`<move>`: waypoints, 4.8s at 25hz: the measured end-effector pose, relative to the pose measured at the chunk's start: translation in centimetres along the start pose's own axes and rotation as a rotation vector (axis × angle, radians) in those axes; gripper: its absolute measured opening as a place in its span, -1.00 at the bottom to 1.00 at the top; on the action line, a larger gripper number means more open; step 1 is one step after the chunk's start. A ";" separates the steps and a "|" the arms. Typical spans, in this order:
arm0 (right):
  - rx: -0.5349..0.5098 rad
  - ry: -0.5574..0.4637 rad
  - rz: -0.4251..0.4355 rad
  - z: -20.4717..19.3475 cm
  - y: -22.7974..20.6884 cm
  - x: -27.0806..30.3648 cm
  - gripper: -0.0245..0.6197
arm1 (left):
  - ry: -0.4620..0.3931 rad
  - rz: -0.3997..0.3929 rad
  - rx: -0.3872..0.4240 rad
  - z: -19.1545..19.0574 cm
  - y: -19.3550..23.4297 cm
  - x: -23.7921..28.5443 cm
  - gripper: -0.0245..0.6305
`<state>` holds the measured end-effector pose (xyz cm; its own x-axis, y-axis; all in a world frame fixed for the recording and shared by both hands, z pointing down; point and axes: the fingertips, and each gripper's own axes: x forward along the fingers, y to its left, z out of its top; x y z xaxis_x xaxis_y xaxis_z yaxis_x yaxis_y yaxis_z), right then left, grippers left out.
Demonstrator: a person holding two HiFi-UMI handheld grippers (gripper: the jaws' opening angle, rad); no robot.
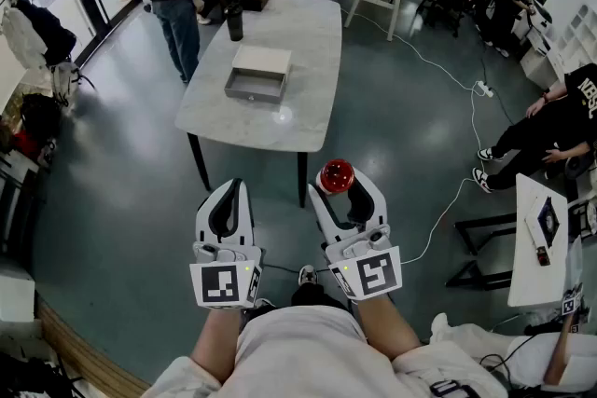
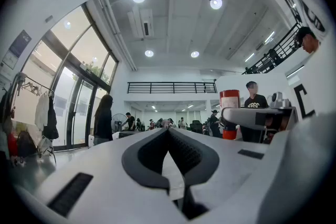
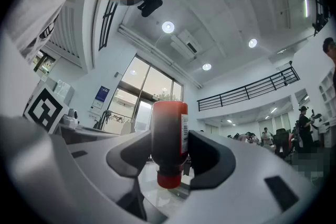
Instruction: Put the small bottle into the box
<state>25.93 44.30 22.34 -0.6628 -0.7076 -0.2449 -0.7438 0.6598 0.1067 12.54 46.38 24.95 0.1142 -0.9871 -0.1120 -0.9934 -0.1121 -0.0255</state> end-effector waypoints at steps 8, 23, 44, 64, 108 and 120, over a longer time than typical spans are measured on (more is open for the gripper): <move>0.031 0.019 0.052 -1.5 -1.3 0.4 -0.22 | 0.026 0.015 -0.002 -1.3 -1.0 1.4 -0.85; 0.107 0.029 0.132 -5.9 -7.0 1.6 -0.22 | 0.115 0.111 0.018 -5.0 -3.1 5.2 -0.86; 0.114 0.095 0.135 -13.0 -6.8 23.4 -0.22 | 0.158 0.066 -0.025 -9.5 13.3 21.0 -0.85; 0.092 0.161 0.057 -19.1 -7.1 41.7 -0.22 | 0.154 -0.035 -0.087 -13.1 28.1 34.4 -0.85; 0.559 0.708 -0.075 -48.6 -18.0 56.7 -0.22 | 0.714 -0.283 -0.194 -38.6 32.4 58.6 -0.85; 0.700 0.874 -0.142 -55.9 -14.8 54.9 -0.22 | 0.806 -0.312 -0.203 -43.3 33.8 57.4 -0.85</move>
<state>-4.24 -18.44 61.22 -0.6130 -0.5403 0.5764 -0.7877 0.3613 -0.4990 -15.01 -19.00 60.69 0.4124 -0.6797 0.6066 -0.9104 -0.3316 0.2473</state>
